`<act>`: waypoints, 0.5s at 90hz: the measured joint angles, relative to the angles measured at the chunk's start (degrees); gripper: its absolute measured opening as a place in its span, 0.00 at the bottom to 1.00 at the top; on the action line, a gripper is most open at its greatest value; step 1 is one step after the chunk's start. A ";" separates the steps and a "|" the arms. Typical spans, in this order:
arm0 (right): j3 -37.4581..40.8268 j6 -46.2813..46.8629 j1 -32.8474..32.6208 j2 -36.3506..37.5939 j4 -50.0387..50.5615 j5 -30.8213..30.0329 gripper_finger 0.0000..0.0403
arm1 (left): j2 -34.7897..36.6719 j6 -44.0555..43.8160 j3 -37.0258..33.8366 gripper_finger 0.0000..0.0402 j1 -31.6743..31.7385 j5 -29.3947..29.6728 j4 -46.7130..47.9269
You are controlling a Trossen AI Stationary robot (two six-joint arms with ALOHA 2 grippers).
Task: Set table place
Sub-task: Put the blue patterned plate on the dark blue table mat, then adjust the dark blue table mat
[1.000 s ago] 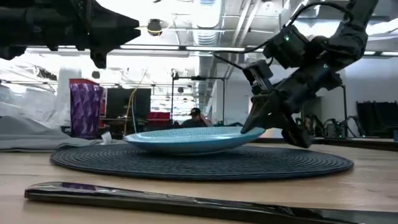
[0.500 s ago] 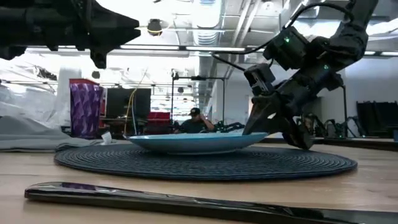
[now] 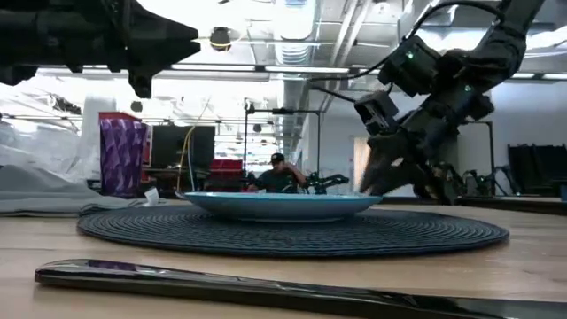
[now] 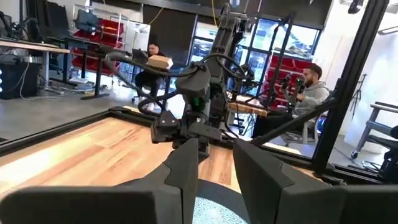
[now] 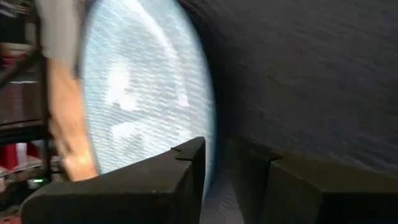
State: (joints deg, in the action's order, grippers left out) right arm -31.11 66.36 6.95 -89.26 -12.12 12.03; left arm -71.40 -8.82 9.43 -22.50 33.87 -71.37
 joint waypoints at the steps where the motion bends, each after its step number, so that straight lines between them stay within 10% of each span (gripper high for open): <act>1: 0.00 -0.09 -0.01 0.16 0.38 0.00 0.13 | 0.00 0.00 0.00 0.21 0.00 0.00 0.01; 45: 0.00 -6.92 -3.63 11.84 15.19 -10.01 0.07 | -0.02 -3.42 0.04 0.21 0.02 0.00 5.57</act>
State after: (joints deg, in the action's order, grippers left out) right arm -31.11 59.44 3.32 -77.42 3.07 2.02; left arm -71.42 -12.24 9.47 -22.48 33.87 -65.80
